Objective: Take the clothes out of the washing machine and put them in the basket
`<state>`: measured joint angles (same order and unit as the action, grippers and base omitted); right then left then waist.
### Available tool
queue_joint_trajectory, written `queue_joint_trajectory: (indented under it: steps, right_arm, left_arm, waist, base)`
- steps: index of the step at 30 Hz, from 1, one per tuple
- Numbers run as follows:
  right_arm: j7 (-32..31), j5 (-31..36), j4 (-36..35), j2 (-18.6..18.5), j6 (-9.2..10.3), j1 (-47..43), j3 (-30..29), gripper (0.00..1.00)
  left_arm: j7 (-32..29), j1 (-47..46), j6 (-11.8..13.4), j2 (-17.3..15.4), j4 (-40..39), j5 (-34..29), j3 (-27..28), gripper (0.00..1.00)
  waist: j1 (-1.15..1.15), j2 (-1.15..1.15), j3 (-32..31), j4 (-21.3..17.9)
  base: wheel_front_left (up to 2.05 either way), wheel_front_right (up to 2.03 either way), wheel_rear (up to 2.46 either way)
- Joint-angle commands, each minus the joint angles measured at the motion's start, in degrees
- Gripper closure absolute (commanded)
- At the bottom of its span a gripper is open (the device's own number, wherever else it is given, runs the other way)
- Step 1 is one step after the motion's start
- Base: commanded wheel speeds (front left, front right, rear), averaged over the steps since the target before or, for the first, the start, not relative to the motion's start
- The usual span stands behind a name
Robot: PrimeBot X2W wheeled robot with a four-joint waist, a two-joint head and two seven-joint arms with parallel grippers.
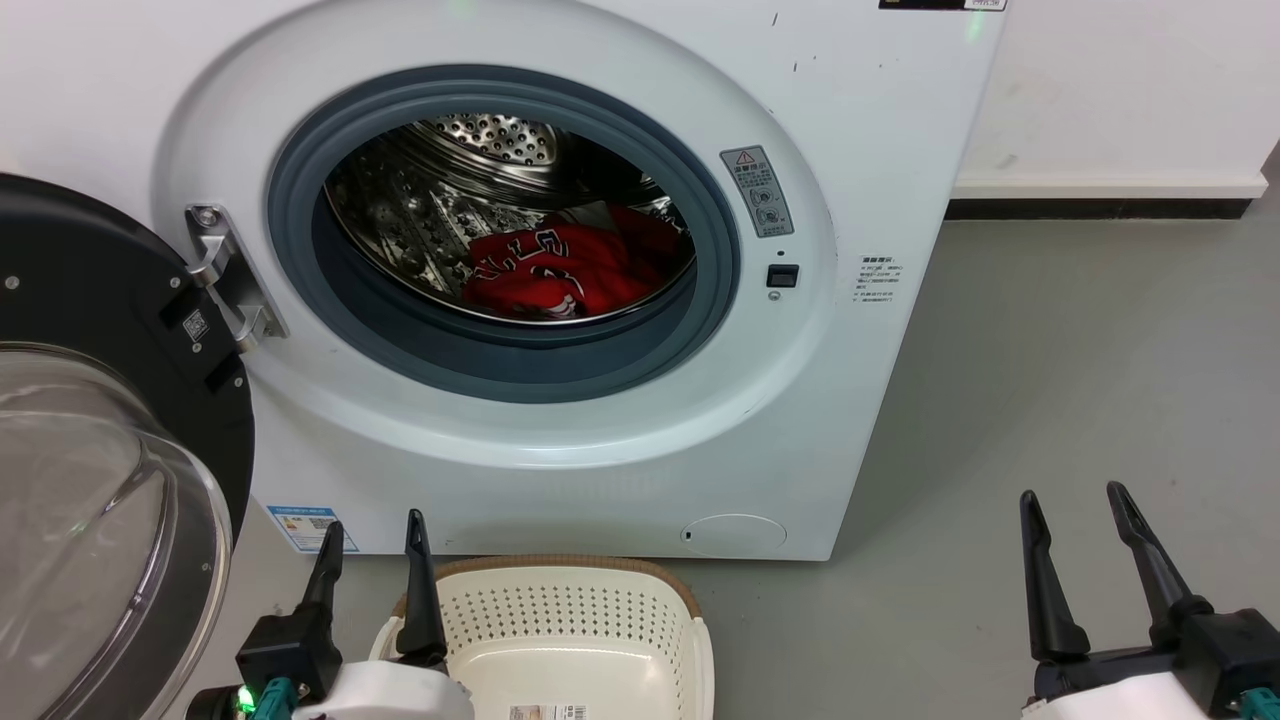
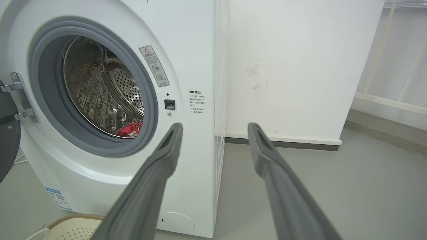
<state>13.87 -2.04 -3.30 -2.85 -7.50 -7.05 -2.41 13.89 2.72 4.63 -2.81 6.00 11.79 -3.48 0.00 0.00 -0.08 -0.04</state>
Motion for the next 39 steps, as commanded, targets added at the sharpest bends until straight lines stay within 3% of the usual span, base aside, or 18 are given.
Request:
queue_joint_trajectory:
  steps: [1,11,30,39]
  right_arm:
    - [0.4,1.1,-0.5,-0.1,0.02,-0.6,0.0,0.00]
    - [1.5,4.4,-0.5,0.0,0.02,-1.3,-0.1,0.00]
    - [1.4,3.2,0.6,0.0,0.02,-1.1,0.2,0.00]
    - [1.4,3.4,0.3,0.0,0.02,-0.4,0.5,0.00]
  left_arm:
    - [0.5,0.4,0.4,-0.1,0.0,-1.2,-0.1,0.00]
    - [1.5,1.1,1.0,-0.1,0.2,-4.2,-0.3,0.00]
    - [1.3,1.1,1.2,-0.1,1.1,-3.2,0.1,0.00]
    - [1.3,-4.8,-1.0,-0.1,6.4,-2.9,0.3,0.00]
  waist:
    - [0.00,0.00,0.0,0.0]
    - [0.00,0.00,-0.2,-0.1]
    - [0.00,0.00,-0.1,-0.8]
    - [0.00,0.00,0.7,-0.6]
  base:
    - [0.00,0.00,0.00]
    - [0.00,0.00,0.00]
    - [0.00,0.00,0.00]
    - [0.00,0.00,0.00]
